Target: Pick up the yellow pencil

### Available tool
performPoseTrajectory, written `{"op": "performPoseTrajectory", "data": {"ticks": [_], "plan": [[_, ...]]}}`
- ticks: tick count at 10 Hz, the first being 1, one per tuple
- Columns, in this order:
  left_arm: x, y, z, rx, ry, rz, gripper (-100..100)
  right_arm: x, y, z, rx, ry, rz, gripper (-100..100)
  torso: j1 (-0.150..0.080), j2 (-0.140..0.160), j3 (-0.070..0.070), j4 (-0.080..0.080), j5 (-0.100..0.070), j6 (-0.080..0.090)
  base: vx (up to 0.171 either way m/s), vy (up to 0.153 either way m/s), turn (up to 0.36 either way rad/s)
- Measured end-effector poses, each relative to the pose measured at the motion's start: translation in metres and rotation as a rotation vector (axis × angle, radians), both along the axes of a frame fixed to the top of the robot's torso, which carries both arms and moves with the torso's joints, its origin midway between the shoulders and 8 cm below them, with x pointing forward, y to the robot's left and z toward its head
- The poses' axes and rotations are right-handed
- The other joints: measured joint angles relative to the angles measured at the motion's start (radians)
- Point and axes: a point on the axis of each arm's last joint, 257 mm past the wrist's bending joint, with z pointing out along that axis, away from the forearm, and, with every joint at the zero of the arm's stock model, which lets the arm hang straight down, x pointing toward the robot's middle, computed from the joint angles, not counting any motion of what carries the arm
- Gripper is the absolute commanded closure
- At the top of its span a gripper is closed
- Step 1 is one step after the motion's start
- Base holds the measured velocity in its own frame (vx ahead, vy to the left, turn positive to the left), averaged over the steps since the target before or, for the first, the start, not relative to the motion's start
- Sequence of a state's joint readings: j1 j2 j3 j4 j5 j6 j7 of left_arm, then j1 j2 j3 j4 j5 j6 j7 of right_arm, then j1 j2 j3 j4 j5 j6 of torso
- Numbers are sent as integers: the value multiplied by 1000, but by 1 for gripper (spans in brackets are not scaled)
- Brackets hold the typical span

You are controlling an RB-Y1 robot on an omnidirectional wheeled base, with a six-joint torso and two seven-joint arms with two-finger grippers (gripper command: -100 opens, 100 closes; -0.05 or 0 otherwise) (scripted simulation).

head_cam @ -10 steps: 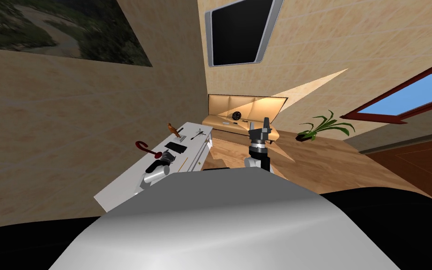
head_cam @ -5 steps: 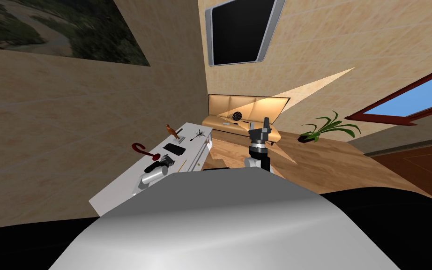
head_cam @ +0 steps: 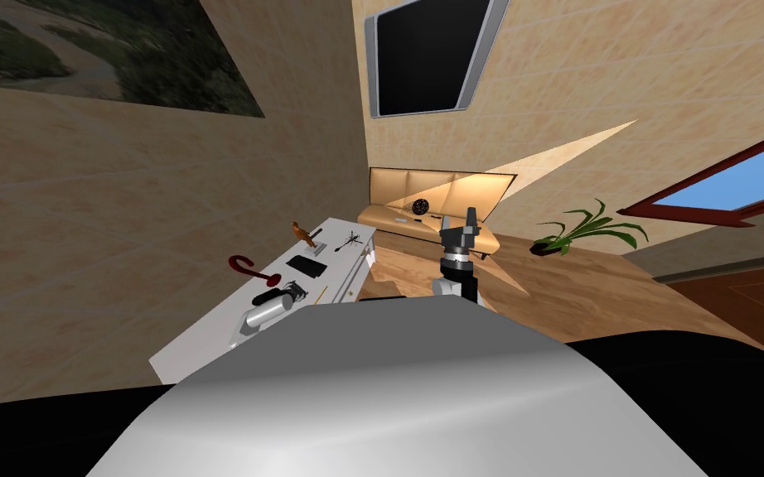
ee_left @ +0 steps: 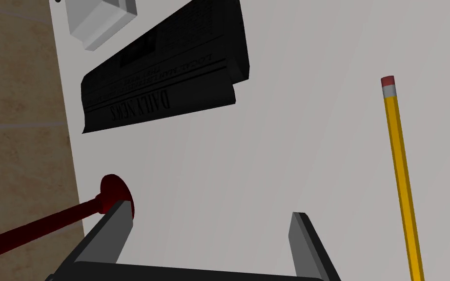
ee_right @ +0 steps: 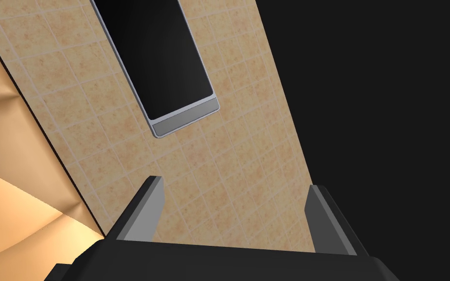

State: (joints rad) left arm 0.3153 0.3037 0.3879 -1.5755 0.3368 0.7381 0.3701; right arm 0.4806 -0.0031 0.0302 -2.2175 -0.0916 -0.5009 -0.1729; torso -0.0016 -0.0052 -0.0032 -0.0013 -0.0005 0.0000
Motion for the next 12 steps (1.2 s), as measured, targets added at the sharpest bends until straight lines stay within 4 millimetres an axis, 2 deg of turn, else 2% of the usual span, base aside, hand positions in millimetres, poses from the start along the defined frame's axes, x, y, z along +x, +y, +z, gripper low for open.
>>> {"op": "performPoseTrajectory", "data": {"ticks": [5, 12], "plan": [[-38, 9, -28, -95, 132, 83, -100, 0, 0, 0, 0, 0, 0, 0, 0, 2, 1, 0, 0, 0, 62, -28, 20], [-91, 7, -57, -235, 300, 193, -100, 0, 0, 0, 0, 0, 0, 0, 1, 2, 1, 0, 0, 0, 60, -23, 11]]}}
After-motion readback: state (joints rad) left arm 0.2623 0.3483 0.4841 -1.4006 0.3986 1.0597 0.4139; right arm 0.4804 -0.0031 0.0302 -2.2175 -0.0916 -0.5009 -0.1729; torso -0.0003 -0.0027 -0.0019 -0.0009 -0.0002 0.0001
